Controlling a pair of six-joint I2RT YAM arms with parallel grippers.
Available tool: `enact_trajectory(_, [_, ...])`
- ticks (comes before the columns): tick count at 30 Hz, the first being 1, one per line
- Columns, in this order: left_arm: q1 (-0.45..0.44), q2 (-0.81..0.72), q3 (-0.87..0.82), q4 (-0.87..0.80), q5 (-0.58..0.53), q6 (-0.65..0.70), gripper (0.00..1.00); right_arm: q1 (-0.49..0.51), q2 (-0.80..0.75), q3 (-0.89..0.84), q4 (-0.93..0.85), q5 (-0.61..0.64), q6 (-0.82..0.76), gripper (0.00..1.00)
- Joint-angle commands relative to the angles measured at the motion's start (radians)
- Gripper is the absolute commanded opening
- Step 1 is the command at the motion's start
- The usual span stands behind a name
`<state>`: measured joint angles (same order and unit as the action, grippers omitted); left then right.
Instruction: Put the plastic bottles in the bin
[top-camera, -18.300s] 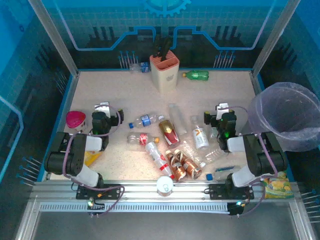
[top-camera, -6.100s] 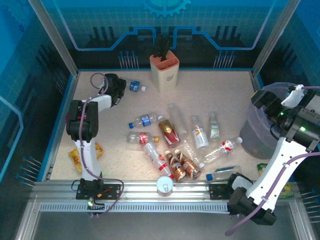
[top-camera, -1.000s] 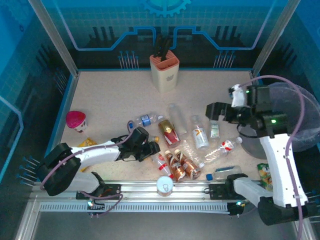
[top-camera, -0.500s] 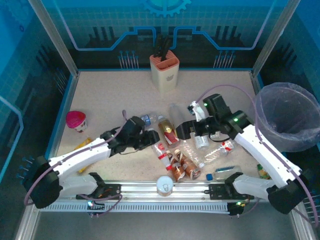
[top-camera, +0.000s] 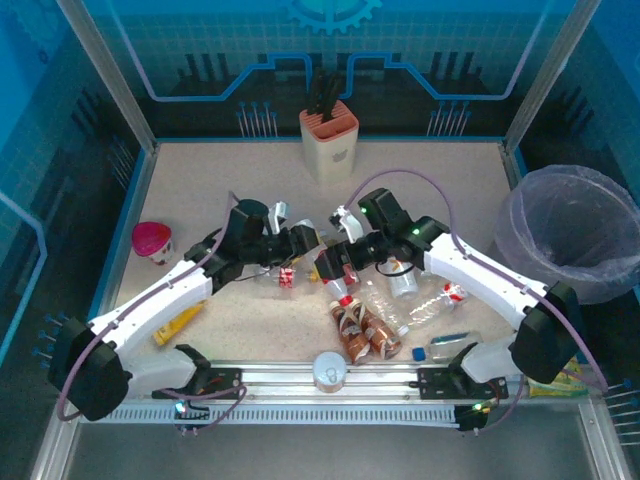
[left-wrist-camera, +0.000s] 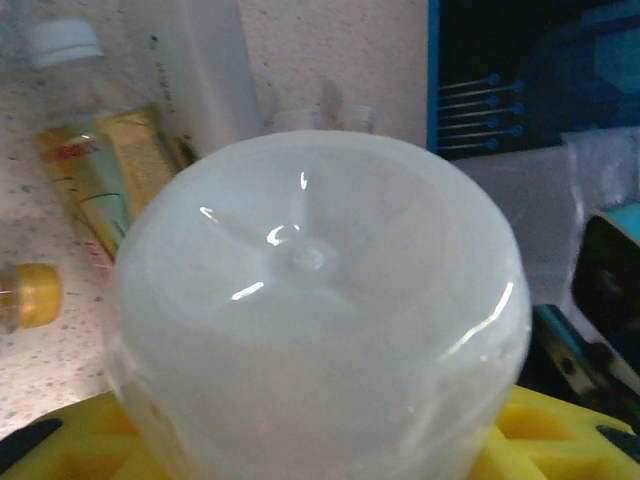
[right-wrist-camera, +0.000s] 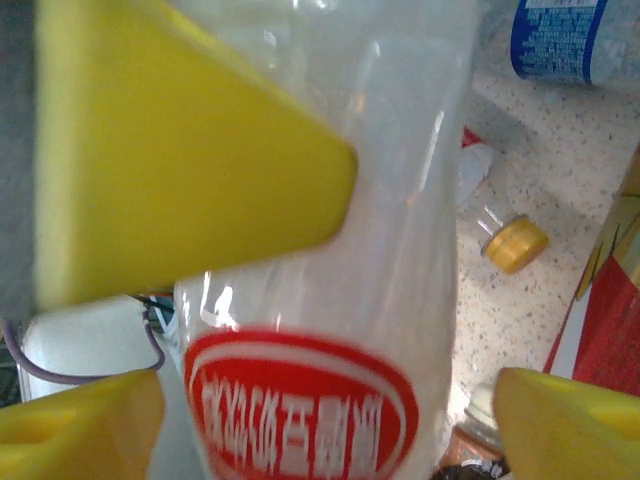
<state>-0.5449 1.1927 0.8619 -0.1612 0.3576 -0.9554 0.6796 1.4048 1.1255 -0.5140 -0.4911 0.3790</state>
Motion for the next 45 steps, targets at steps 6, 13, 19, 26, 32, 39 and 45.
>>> enact_trajectory(6, [0.009,0.009,0.022,0.075,0.057,-0.039,0.54,-0.024,-0.007,0.013,0.059,-0.04,-0.003,0.59])
enact_trajectory(13, [0.021,-0.008,0.017,0.072,0.03,-0.036,0.76,-0.069,-0.056,0.017,0.004,-0.023,-0.002,0.52])
enact_trajectory(19, [0.026,-0.072,0.044,-0.131,-0.105,0.052,0.86,-0.165,-0.144,0.076,-0.142,0.09,-0.034,0.49])
enact_trajectory(26, [0.024,-0.132,0.012,-0.365,-0.227,0.115,0.9,-0.391,-0.197,0.378,-0.575,0.406,-0.117,0.47])
enact_trajectory(32, [0.025,-0.17,-0.121,-0.382,-0.23,0.059,0.91,-0.731,-0.169,0.647,-0.813,0.552,-0.211,0.48])
enact_trajectory(39, [0.031,-0.165,-0.243,-0.294,-0.266,0.005,0.9,-1.239,-0.074,0.845,-0.912,0.429,-0.298,0.47])
enact_trajectory(45, [0.03,-0.115,-0.297,-0.21,-0.316,-0.042,0.9,-1.521,-0.009,0.831,-0.846,0.205,-0.226,0.48])
